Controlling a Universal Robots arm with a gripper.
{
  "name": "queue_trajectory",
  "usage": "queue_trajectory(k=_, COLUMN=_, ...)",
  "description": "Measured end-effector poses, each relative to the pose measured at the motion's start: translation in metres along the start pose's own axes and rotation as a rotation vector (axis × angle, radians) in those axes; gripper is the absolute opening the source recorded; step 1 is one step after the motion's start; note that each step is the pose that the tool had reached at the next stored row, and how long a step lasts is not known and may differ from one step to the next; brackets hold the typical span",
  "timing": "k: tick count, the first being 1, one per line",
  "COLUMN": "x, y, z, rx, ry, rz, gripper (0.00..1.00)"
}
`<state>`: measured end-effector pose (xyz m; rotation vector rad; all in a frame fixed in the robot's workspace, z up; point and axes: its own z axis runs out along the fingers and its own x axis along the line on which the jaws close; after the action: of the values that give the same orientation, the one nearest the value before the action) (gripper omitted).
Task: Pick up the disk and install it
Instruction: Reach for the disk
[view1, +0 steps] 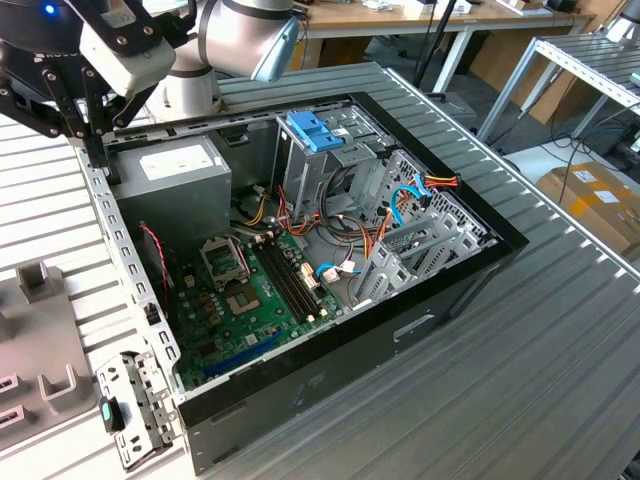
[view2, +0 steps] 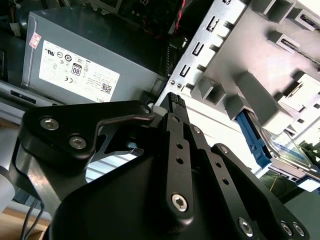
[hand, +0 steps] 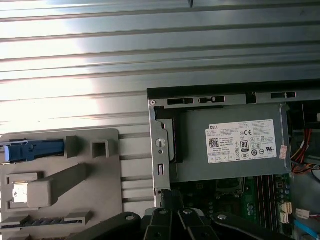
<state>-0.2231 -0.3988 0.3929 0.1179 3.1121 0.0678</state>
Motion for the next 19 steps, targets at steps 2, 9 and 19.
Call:
queue_trajectory(k=2, x=0.0, y=0.0, z=0.0, rx=0.0, ry=-0.0001, rz=0.0, gripper=0.11)
queue_trajectory(k=9, x=0.0026, y=-0.0002, z=0.0, rx=0.0, ry=0.0, rz=0.0, gripper=0.11)
queue_trajectory(k=19, x=0.0131, y=-0.001, z=-0.0002, rx=0.0, ry=-0.0001, rz=0.0, gripper=0.11)
